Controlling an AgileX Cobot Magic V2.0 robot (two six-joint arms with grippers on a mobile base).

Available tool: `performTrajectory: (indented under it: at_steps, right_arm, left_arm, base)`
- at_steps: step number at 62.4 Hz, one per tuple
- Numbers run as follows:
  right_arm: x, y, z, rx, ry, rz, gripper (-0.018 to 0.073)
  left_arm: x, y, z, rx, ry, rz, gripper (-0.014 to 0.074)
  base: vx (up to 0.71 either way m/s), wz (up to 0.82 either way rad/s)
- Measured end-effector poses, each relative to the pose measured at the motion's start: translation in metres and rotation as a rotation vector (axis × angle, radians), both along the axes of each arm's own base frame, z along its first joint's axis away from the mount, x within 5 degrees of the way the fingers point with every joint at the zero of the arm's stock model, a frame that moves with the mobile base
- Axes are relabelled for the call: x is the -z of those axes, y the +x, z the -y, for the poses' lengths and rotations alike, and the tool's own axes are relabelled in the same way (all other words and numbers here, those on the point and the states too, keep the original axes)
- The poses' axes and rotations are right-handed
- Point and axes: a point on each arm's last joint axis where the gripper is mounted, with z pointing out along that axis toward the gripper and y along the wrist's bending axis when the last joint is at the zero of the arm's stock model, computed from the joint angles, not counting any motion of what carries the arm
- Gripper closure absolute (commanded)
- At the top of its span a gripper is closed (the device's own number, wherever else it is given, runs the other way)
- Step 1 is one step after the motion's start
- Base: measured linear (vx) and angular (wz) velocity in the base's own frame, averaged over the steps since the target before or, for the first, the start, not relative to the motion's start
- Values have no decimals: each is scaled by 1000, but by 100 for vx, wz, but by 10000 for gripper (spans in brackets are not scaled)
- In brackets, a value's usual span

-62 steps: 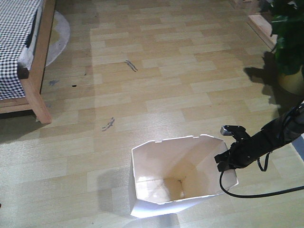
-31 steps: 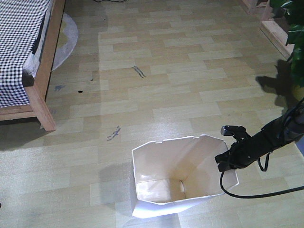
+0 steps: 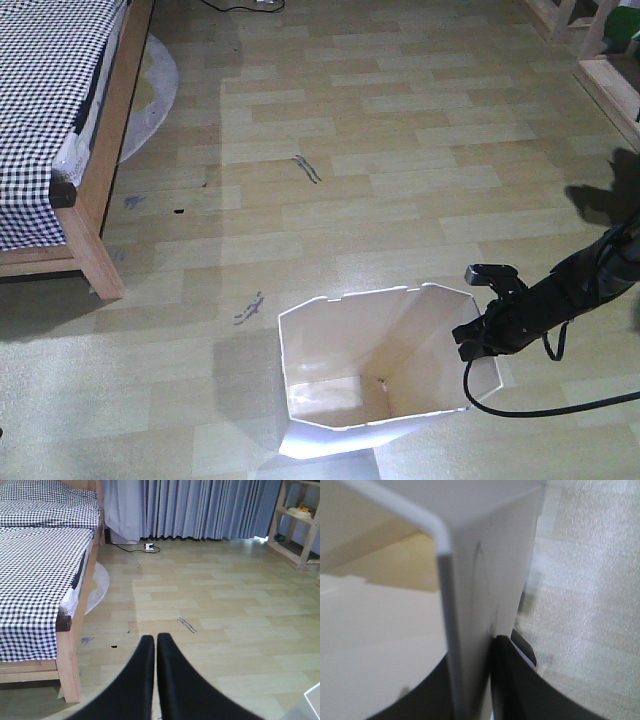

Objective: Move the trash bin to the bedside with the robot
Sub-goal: 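Carry the bin in the right gripper as the base drives toward the bed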

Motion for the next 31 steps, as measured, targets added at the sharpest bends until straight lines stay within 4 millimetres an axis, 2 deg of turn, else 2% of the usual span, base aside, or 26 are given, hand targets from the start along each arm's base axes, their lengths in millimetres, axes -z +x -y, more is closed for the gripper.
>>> performTrajectory:
  at_steps: [31]
  right_arm:
    - [0,0,0,0,0,0,564]
  left_arm:
    - [0,0,0,0,0,0,602]
  base:
    - [25,8]
